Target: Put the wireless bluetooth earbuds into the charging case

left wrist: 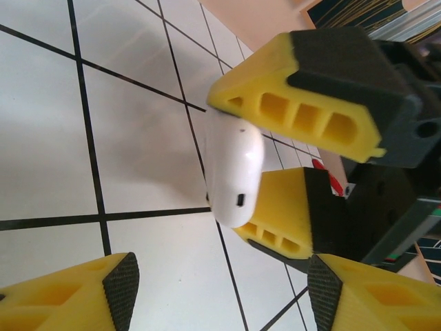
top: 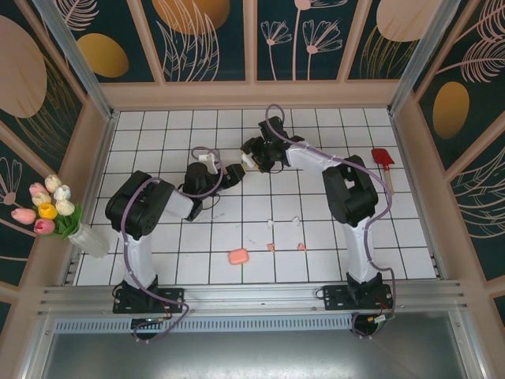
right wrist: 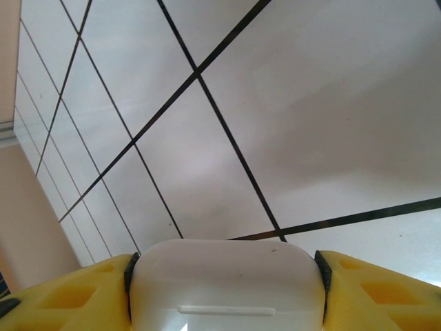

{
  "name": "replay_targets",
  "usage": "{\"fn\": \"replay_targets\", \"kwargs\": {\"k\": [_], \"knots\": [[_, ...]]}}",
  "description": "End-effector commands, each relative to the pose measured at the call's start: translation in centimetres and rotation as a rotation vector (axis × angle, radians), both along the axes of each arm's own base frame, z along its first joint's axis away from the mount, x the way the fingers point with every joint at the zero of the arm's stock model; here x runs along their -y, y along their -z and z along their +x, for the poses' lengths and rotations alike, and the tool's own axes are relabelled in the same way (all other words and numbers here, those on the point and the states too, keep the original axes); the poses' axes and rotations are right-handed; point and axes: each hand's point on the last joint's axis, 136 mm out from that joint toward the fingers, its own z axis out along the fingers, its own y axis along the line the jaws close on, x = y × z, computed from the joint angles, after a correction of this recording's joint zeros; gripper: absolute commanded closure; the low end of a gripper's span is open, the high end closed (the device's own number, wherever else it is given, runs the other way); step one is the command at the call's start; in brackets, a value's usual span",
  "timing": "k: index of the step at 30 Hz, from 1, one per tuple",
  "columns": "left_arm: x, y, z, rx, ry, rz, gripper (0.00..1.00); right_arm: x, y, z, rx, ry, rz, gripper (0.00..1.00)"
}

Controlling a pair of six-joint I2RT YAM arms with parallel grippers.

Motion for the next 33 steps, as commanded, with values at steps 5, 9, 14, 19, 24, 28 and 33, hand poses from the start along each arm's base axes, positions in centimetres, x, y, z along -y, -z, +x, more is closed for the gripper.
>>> {"fn": "replay_targets", "kwargs": {"k": [5,9,14,19,24,28,33], "knots": [[1.0,-1.2,1.2,0.068,0.004,-0.015,0.35,-1.3,-3.4,-0.6,0.046,-0.019,0.062,0.39],[1.1,-1.3,1.6,0.073,-0.002,-0.017,0.37,-1.6,-3.4,-0.8,0.045,-0.024,0.064,0.39],[1.2,-1.0,2.0,0.073,-0.013,-0.008,0.40,-2.1,-3.4,-1.1,0.043,-0.036,0.066,0.39],[1.3,-1.0,2.4,0.075,-0.019,-0.009,0.43,-2.4,-3.4,-1.4,0.044,-0.044,0.067,0.39],[1.4,-1.2,2.9,0.082,-0.027,-0.007,0.46,-2.7,-3.2,-1.7,0.040,-0.050,0.065,0.39],[1.4,-1.3,3.2,0.084,-0.032,-0.006,0.49,-2.8,-3.0,-1.9,0.037,-0.054,0.063,0.39],[1.5,-1.3,3.4,0.084,-0.034,-0.001,0.56,-2.8,-2.9,-2.1,0.034,-0.057,0.065,0.39]]}}
